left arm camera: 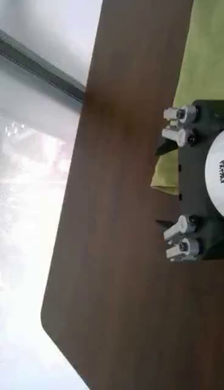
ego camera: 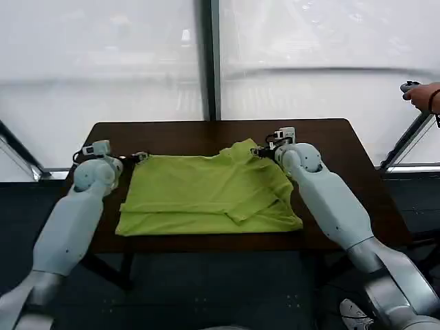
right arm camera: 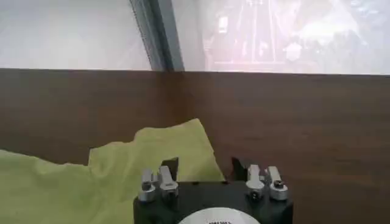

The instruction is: Fold and organize the clothes.

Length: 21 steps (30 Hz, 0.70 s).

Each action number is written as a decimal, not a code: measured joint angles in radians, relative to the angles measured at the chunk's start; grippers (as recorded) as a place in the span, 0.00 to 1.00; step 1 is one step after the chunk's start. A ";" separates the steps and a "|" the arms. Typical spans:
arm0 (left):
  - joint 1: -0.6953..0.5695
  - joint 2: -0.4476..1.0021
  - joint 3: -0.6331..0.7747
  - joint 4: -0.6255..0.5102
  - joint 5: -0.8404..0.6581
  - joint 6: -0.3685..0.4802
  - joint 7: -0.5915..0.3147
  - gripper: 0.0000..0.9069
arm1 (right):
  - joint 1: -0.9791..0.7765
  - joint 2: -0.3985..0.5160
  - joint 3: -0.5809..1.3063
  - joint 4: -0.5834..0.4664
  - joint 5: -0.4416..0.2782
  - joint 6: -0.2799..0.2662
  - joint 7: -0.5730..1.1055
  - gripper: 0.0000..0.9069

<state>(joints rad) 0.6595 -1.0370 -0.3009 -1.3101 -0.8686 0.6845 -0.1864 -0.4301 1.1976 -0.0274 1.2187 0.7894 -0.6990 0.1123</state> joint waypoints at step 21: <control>0.032 0.010 -0.018 -0.054 -0.013 -0.050 0.004 0.08 | -0.020 -0.023 0.025 0.032 0.015 0.047 -0.004 0.00</control>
<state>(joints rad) 0.6917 -1.0273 -0.3189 -1.3639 -0.8813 0.6343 -0.1824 -0.4502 1.1748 -0.0025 1.2512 0.8044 -0.6521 0.1085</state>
